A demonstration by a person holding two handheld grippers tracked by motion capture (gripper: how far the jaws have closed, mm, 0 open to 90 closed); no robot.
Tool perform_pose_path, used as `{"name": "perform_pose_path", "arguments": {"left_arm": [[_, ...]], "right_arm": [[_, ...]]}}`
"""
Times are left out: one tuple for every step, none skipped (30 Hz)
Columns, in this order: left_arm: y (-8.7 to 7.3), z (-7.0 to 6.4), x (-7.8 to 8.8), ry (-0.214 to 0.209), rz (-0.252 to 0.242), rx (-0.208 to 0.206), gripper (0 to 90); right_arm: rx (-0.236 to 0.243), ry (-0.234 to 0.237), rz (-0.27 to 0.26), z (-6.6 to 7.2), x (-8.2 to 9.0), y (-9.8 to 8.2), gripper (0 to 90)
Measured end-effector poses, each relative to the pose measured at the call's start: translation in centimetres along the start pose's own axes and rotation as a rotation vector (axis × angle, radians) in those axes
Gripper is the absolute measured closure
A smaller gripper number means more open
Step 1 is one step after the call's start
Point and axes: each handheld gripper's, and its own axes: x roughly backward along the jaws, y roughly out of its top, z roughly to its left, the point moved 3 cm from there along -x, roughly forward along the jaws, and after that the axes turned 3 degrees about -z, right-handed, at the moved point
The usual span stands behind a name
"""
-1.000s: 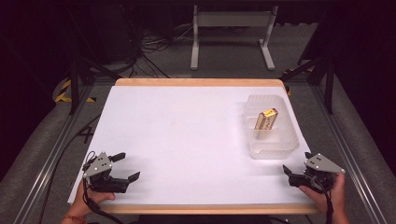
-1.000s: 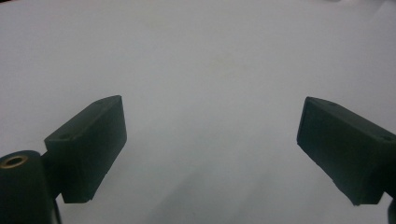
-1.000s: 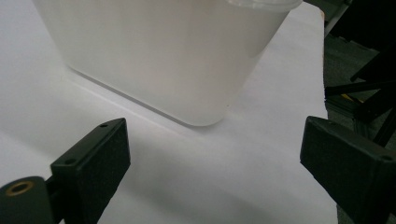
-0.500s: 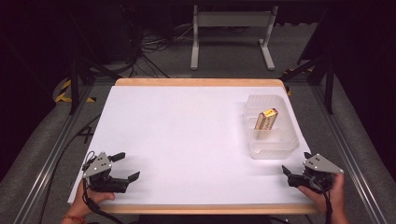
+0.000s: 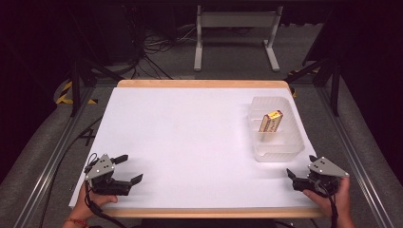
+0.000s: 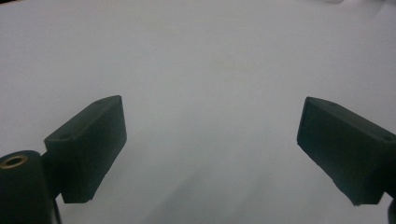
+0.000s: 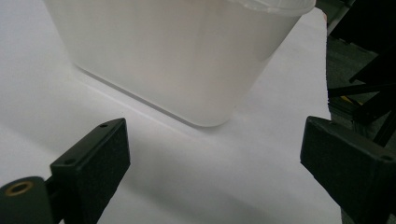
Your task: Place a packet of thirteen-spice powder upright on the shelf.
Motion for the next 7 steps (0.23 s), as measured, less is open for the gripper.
{"name": "perform_pose_path", "arguments": {"left_arm": [[0.01,-0.01,-0.03,0.000,0.001,0.000,9.0],[0.01,-0.06,-0.06,-0.002,0.002,0.004,9.0],[0.03,-0.08,-0.08,-0.002,0.001,0.005,9.0],[0.04,-0.08,-0.10,-0.002,0.001,0.006,9.0],[0.07,-0.02,-0.13,0.001,0.003,0.001,9.0],[0.07,-0.02,-0.15,0.000,0.003,0.001,9.0],[0.07,-0.02,-0.15,0.000,0.003,0.001,9.0]], "right_arm": [[-0.005,-0.001,0.001,0.00,0.05,-0.01,8.6],[-0.008,-0.001,0.000,-0.04,0.07,-0.03,8.6],[-0.009,-0.001,0.001,-0.08,0.08,-0.05,8.6],[-0.009,0.000,0.002,-0.08,0.09,-0.06,8.6],[-0.009,-0.001,0.002,-0.07,0.10,-0.07,8.6],[-0.009,-0.002,0.002,-0.07,0.11,-0.07,8.6],[-0.010,0.001,0.001,-0.06,0.11,-0.08,8.6]]}}
